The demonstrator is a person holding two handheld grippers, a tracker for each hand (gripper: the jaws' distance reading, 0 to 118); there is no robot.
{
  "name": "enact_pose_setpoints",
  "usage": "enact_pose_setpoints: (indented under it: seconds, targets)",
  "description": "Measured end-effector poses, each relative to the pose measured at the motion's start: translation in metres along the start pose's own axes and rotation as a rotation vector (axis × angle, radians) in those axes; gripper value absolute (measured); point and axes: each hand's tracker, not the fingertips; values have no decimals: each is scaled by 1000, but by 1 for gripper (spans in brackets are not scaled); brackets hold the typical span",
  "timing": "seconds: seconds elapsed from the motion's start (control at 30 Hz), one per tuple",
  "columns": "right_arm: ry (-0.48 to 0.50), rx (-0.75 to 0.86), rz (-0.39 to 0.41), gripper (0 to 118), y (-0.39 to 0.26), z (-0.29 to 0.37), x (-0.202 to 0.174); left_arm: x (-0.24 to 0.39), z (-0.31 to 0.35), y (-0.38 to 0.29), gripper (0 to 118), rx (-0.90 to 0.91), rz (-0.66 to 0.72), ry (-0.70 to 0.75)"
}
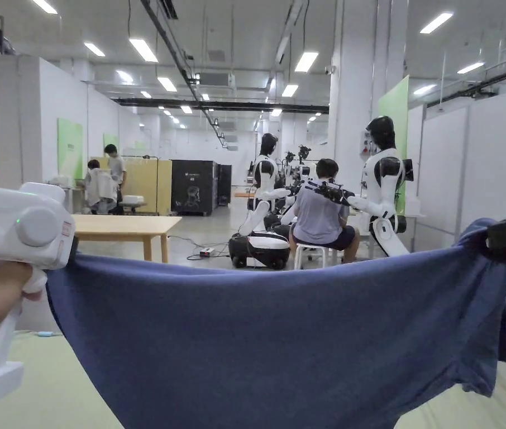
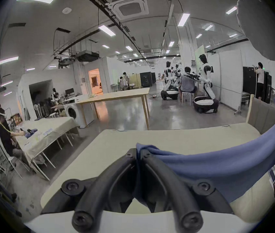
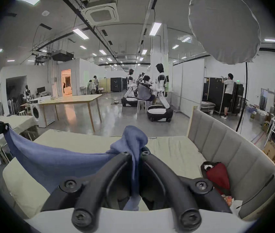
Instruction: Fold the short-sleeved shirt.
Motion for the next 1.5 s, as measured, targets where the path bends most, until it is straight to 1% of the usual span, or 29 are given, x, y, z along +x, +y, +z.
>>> enact_pose_setpoints:
  seconds: [0.2,0.27,0.33,0.4,0.43,0.5,0.57,0.63,0.67,0.73,0.8,0.87,0.9,0.93,0.97,1.03,1.07,1.13,1.2,1.23,1.33,1.5]
  targets:
    - [-28,-20,-6,5,16,-63,0,23,-49,17,0,15,13,30]
    - [-46,-36,-2,5,14,-84,-2,31,-66,16,0,4,-9,31]
    - [-51,-47,-3,5,7,-101,-3,38,-82,8,0,-1,-3,46]
    - [-60,-47,-16,5,-3,-114,-5,45,-98,-3,0,-18,-2,59]
    - [-59,-49,-35,5,-11,-119,-4,50,-104,-11,0,-24,0,69]
    - [-63,-78,-46,5,-25,-127,-5,56,-113,-30,0,-44,-22,79]
    - [-58,-115,-27,5,-47,-129,-7,59,-118,-52,0,-71,-43,73]
    - [-53,-159,33,5,-77,-127,-9,58,-118,-77,0,-113,-35,41]
    - [-57,-188,41,5,-94,-123,-10,57,-114,-92,0,-138,-32,18]
    - [-49,-213,28,5,-129,-109,-10,55,-103,-122,0,-157,-42,-6]
    - [-34,-253,25,5,-173,-89,-9,53,-89,-158,0,-201,-92,-31]
    - [-26,-300,12,5,-212,-66,-9,47,-66,-193,0,-200,-109,-32]
    - [-10,-313,-36,5,-231,-54,-7,45,-55,-209,0,-197,-104,-28]
    - [5,-342,-51,5,-250,-41,-5,42,-44,-227,0,-215,-118,-30]
    - [0,-339,-83,5,-269,-25,-5,32,-41,-245,0,-230,-124,-42]
    - [11,-343,-98,5,-300,6,-2,21,-18,-276,0,-281,-110,-74]
    - [5,-357,-91,5,-314,21,-2,15,-6,-291,0,-286,-98,-81]
    - [13,-360,-94,5,-336,53,0,3,20,-317,0,-310,-76,-89]
    - [14,-349,-141,5,-356,84,1,-7,43,-339,0,-337,-29,-111]
    - [17,-356,-147,5,-365,97,1,-11,58,-349,0,-355,-5,-138]
    - [-2,-361,-124,5,-387,131,-4,-25,84,-376,0,-386,59,-159]
    - [-3,-387,-134,5,-410,149,-4,-32,102,-403,0,-445,54,-188]
